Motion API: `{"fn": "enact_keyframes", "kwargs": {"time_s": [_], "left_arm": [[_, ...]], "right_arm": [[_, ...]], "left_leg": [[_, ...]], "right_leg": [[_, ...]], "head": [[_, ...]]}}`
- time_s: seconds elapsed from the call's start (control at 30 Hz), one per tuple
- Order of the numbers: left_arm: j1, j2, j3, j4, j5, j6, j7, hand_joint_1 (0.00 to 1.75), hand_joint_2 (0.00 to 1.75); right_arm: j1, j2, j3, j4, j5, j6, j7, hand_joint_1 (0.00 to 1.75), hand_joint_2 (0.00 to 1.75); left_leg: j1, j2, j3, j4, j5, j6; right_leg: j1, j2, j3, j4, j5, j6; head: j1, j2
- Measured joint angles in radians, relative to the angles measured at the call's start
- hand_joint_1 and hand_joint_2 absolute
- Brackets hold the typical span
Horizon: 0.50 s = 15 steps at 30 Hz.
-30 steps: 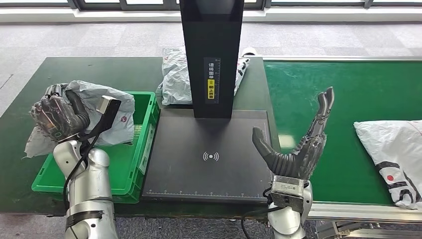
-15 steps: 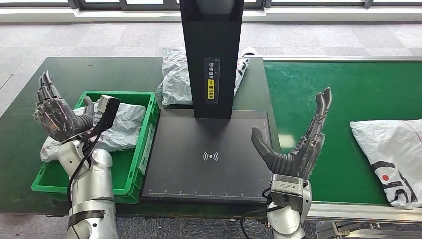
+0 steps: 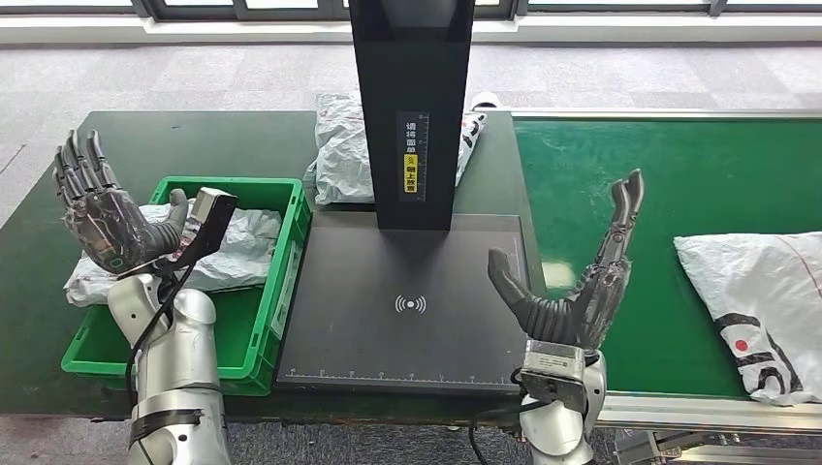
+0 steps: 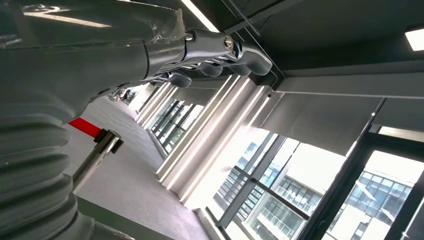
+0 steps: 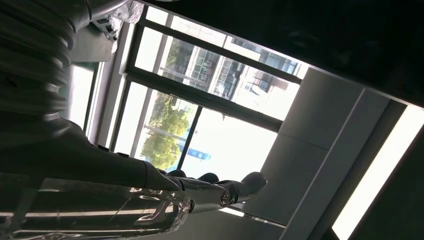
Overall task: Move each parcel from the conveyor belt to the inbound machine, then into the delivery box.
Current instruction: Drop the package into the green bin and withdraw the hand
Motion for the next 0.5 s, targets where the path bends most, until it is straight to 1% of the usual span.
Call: {"fn": "enact_keyframes", "kwargs": {"time_s": [0.03,0.07,0.1,0.13,0.17,0.23,0.27,0.3,0.37,0.43,0.5], "left_arm": [[-0.002,0.0,0.006,0.001,0.077,0.0,-0.068,0.0,1.75],[-0.004,0.0,0.01,0.011,0.196,-0.001,-0.156,0.0,1.75],[-0.002,-0.001,0.007,0.027,0.353,-0.008,-0.244,0.0,1.75],[0.007,-0.003,-0.01,0.044,0.536,-0.027,-0.313,0.0,1.75],[0.023,-0.006,-0.044,0.053,0.732,-0.062,-0.353,0.0,1.75],[0.072,-0.011,-0.143,0.045,1.068,-0.178,-0.373,0.0,1.75],[0.096,-0.012,-0.195,0.036,1.178,-0.244,-0.374,0.0,1.75],[0.12,-0.013,-0.242,0.025,1.247,-0.312,-0.376,0.0,1.75],[0.159,-0.013,-0.319,0.005,1.323,-0.471,-0.378,0.0,1.75],[0.19,-0.01,-0.375,-0.008,1.397,-0.648,-0.379,0.0,1.75],[0.212,-0.005,-0.413,-0.015,1.461,-0.768,-0.378,0.0,1.75]], "right_arm": [[0.002,0.0,-0.016,0.0,0.024,0.0,0.009,0.0,1.75],[0.006,0.0,-0.042,0.0,0.064,-0.001,0.028,0.0,1.75],[0.009,0.0,-0.077,0.0,0.118,-0.001,0.054,0.0,1.75],[0.011,0.0,-0.121,0.002,0.183,-0.001,0.085,0.0,1.75],[0.01,0.001,-0.174,0.006,0.255,-0.002,0.113,0.0,1.75],[-0.004,0.002,-0.298,0.025,0.391,-0.002,0.151,0.0,1.75],[-0.013,0.003,-0.365,0.038,0.448,-0.002,0.16,0.0,1.75],[-0.023,0.003,-0.43,0.054,0.502,-0.003,0.168,0.0,1.75],[-0.048,0.003,-0.553,0.091,0.615,-0.003,0.186,0.0,1.75],[-0.081,0.003,-0.682,0.144,0.732,-0.003,0.209,0.0,1.75],[-0.113,0.001,-0.806,0.199,0.809,-0.003,0.229,0.0,1.75]], "left_leg": [[0.0,0.0,0.0,0.0,0.0,0.0],[0.0,0.0,0.0,0.0,0.0,0.0],[0.0,-0.001,0.0,0.0,0.0,0.0],[-0.001,-0.001,0.0,0.0,0.0,0.0],[-0.001,-0.001,0.0,0.0,0.0,0.0],[-0.001,-0.002,-0.001,0.001,-0.001,0.001],[-0.001,-0.003,-0.002,0.002,-0.001,0.002],[-0.001,-0.004,-0.002,0.002,-0.001,0.002],[-0.002,-0.005,-0.003,0.002,-0.001,0.003],[-0.002,-0.005,-0.003,0.002,-0.002,0.004],[-0.002,-0.005,-0.003,0.002,-0.002,0.004]], "right_leg": [[0.0,0.0,0.0,0.0,0.0,0.0],[0.0,-0.001,0.0,0.0,0.0,0.0],[0.0,-0.001,0.0,0.0,0.0,0.0],[-0.001,-0.002,0.001,0.0,0.0,0.0],[-0.001,-0.003,0.001,0.0,0.0,0.0],[-0.001,-0.004,0.001,0.0,0.0,0.001],[-0.001,-0.005,0.001,0.0,-0.001,0.001],[-0.001,-0.006,0.001,0.0,-0.001,0.002],[-0.002,-0.008,0.001,0.0,-0.001,0.002],[-0.002,-0.008,0.001,0.0,-0.001,0.002],[-0.002,-0.008,0.001,0.0,-0.001,0.002]], "head": [[0.0,0.0],[0.0,0.0],[0.0,0.0],[0.0,0.0],[0.0,0.0],[0.0,0.0],[0.0,0.0],[0.0,0.0],[0.0,0.0],[0.0,0.0],[0.0,0.0]]}}
